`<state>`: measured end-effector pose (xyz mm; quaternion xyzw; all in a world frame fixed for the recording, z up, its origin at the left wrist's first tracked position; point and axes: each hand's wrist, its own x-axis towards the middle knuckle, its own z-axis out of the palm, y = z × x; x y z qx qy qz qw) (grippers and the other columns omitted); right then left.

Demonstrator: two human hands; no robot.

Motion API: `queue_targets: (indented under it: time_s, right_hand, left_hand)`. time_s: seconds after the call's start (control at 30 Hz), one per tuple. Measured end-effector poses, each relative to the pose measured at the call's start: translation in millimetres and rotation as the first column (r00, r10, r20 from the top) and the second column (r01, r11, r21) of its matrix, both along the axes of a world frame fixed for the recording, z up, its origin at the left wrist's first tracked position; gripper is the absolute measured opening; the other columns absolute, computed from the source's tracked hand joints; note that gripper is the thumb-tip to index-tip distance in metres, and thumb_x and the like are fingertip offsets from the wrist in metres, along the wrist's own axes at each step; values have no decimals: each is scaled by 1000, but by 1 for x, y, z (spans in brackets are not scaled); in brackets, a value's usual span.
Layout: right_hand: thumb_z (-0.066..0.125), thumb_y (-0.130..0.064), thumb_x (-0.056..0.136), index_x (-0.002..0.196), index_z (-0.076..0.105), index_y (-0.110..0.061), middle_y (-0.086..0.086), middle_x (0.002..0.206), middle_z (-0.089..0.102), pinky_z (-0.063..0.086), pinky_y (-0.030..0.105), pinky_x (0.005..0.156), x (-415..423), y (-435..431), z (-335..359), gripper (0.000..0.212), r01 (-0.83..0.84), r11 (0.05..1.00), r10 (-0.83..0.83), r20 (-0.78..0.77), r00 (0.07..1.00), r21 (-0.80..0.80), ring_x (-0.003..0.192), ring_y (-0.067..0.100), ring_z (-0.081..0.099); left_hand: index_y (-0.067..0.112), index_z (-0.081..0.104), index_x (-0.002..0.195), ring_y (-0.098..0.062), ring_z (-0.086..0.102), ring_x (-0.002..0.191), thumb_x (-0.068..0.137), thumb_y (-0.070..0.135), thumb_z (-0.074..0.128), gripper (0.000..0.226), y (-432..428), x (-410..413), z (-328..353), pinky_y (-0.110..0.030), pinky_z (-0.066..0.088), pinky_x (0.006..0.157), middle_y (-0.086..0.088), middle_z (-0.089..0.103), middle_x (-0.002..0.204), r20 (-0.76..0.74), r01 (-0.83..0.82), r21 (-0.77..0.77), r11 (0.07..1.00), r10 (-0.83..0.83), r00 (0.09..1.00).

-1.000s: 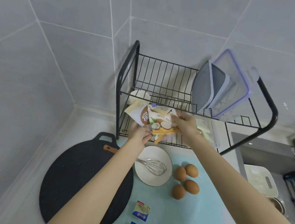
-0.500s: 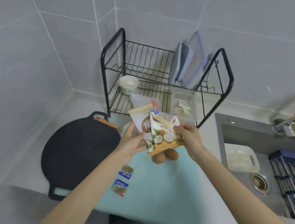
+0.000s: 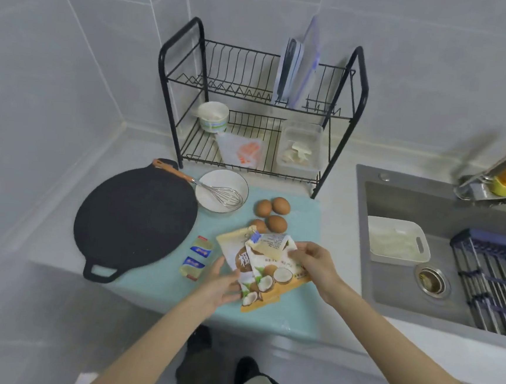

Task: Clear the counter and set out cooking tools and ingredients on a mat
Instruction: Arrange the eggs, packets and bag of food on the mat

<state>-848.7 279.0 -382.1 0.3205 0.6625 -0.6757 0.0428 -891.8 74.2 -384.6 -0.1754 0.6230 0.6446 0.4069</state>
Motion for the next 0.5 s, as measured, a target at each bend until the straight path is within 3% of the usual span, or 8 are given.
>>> queue_targets:
  time_s: [0.13,0.23,0.37,0.5]
  right_hand:
    - [67,-7,82,101,66,-6,11,94,69,50,27,68,2,-2,-21,19,-35,998,31,77,997,60,79,20,64]
    - [67,-7,81,101,64,-11,10,101,69,51,30,74,-1,-5,-28,21,-41,991,28,99,995,126,87,22,65]
    - [63,-10,84,111,59,-14,2,104,64,47,21,66,-3,-9,-26,28,-141,961,111,133,985,240,92,19,62]
    - [64,-16,87,123,55,-14,-1,117,58,46,26,82,-11,-9,-19,36,-231,901,199,124,972,366,100,19,57]
  left_hand:
    - [23,33,140,-20,67,78,95,4,54,53,0,15,-13,-29,57,59,-9,65,106,46,-52,-26,998,53,998]
    - [24,36,137,-18,69,82,97,19,53,44,-6,15,-11,-27,57,60,-6,67,106,-52,1,-124,992,-7,999]
    - [28,37,132,-14,58,108,98,22,49,36,-17,10,0,-29,47,83,4,59,117,-220,138,-261,955,-198,955]
    - [27,37,139,-12,42,127,99,17,44,42,-24,-2,10,-34,38,105,5,48,134,-362,165,-353,921,-297,884]
